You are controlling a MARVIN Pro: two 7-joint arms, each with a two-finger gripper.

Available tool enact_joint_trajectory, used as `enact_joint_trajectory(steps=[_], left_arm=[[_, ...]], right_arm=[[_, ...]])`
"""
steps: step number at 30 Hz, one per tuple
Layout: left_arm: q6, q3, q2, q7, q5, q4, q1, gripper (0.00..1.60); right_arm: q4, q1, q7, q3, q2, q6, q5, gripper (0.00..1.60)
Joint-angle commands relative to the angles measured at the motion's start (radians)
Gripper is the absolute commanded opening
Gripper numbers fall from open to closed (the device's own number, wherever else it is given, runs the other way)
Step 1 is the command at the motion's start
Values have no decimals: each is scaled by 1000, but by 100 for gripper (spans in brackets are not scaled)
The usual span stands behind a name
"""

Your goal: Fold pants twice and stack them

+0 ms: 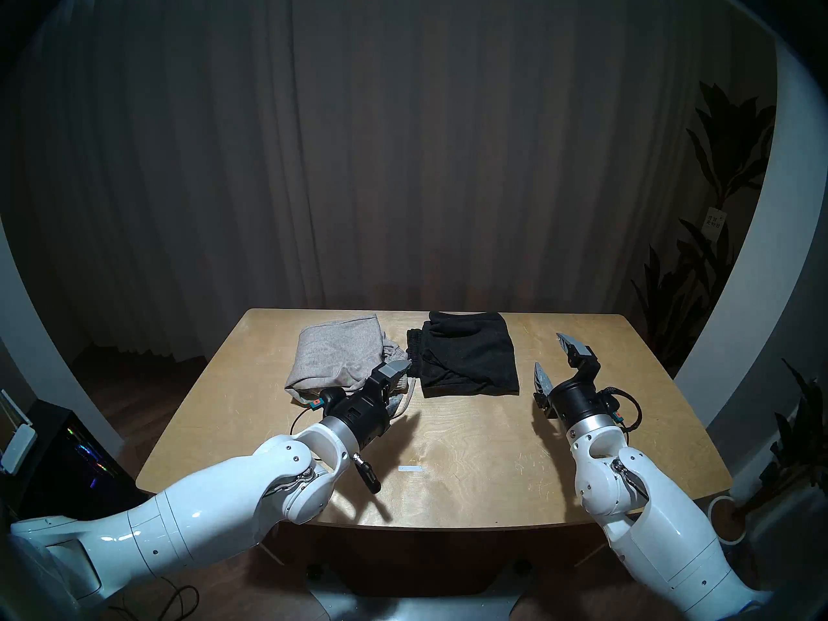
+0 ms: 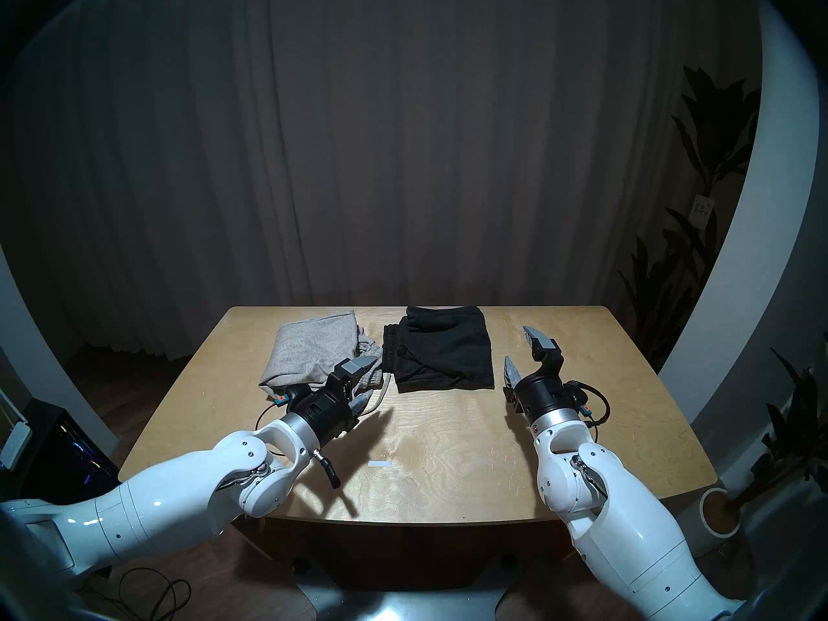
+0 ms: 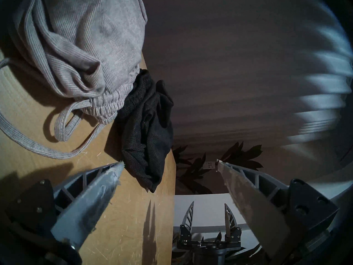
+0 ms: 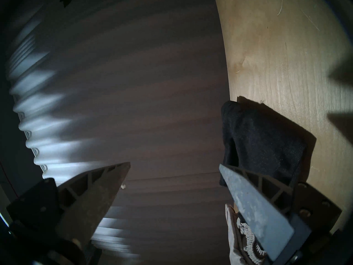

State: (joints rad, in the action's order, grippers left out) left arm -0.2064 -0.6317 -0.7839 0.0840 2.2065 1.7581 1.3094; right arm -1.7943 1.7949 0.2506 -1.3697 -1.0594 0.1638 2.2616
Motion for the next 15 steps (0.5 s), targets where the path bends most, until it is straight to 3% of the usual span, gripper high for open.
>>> enact_joint_trajectory(steps=[1, 15], left_arm=[[-6, -15, -55, -25, 22, -24, -38, 160], [-15, -9, -174, -127, 82, -114, -83, 160]], right_arm=[[-92, 45, 5, -43, -35, 49, 50, 160], [-226, 170, -20, -76, -92, 179, 139, 160]])
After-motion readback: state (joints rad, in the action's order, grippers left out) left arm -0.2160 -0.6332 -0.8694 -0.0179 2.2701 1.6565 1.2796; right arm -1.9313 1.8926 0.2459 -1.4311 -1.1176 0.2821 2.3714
